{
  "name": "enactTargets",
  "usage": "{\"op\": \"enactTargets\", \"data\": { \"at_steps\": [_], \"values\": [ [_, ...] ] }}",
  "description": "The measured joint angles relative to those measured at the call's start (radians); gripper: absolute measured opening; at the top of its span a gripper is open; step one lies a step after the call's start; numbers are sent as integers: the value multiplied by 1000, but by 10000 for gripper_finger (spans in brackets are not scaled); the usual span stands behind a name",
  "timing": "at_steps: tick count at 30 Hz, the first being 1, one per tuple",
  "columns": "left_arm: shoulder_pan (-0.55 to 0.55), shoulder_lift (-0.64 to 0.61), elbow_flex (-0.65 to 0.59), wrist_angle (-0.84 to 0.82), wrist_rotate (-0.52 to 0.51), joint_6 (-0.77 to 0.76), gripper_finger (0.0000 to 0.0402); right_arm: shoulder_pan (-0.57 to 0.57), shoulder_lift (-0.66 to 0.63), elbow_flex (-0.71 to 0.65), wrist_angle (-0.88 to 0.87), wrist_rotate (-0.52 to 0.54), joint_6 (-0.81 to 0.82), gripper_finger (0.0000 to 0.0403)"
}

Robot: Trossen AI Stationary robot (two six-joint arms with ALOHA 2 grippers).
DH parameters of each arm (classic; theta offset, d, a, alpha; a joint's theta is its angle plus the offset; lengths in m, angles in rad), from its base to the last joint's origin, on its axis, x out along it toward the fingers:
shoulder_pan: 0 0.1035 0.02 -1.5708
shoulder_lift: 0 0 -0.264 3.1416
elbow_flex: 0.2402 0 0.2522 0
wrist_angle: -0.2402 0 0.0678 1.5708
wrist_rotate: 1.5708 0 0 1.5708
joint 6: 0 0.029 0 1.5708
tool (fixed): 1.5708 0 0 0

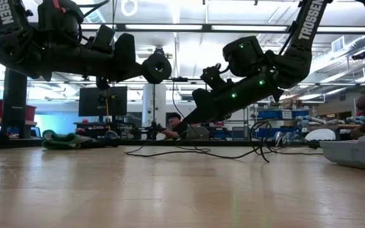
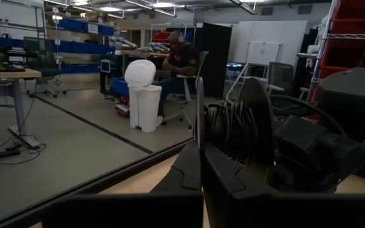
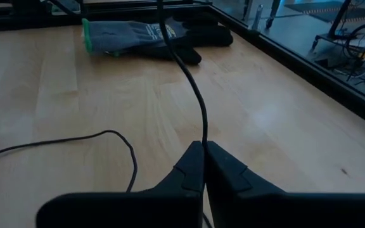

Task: Coil cords
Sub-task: Coil the black wire

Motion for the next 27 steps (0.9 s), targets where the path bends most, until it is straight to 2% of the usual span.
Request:
{"op": "enactTargets", "data": {
  "at_steps": [7,15,23,27],
  "values": [
    [0,0,0,-1,0,0,0,3,36,23,1,-24,70,2],
    [0,0,0,-50,-42,-4,0,34,232,289,-63,-166,84,1],
    [1,1,6,-214,-102,-24,0,34,234,482,-269,-284,-60,1],
    [3,1,17,-279,-116,-25,0,35,233,548,-381,-298,-123,0]
  ]
}}
